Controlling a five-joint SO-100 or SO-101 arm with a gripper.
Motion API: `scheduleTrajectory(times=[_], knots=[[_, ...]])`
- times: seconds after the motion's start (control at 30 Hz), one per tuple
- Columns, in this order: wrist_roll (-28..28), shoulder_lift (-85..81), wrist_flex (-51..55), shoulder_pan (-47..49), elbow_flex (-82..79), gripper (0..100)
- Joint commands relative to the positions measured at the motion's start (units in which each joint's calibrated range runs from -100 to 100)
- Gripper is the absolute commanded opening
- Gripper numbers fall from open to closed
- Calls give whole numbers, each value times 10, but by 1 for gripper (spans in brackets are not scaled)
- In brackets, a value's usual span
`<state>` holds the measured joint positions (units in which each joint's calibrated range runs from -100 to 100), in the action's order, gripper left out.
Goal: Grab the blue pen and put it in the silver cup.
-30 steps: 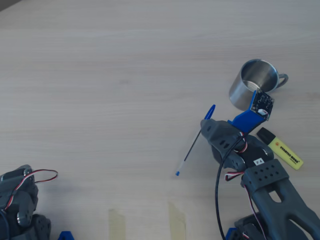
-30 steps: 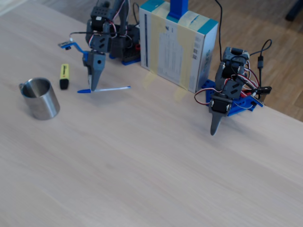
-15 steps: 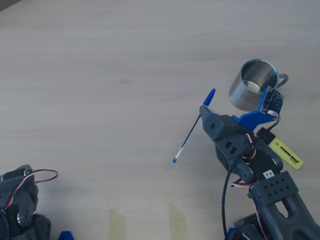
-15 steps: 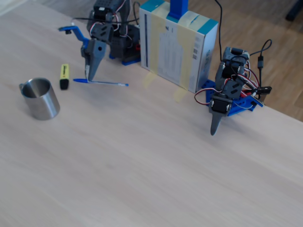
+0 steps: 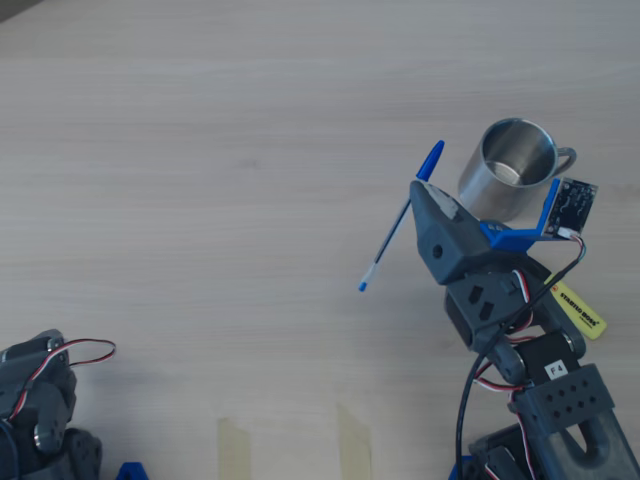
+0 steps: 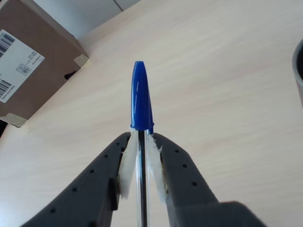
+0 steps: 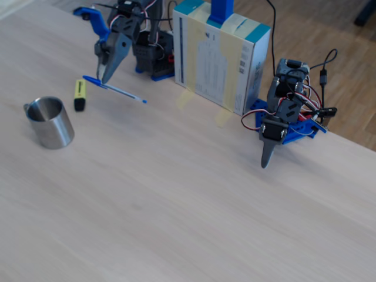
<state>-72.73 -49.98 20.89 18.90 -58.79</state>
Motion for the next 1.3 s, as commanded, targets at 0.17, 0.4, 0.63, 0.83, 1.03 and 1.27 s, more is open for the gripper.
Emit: scheduleTrajectory(times=[0.17, 0.4, 0.63, 0.83, 1.03, 1.27], knots=[[53, -42, -33, -43, 3, 2], [84, -60, -78, -64, 3, 2], [112, -70, -136, -69, 2, 2], [138, -78, -179, -90, 2, 2], [146, -84, -183, -114, 2, 2], [172, -84, -211, -145, 2, 2]])
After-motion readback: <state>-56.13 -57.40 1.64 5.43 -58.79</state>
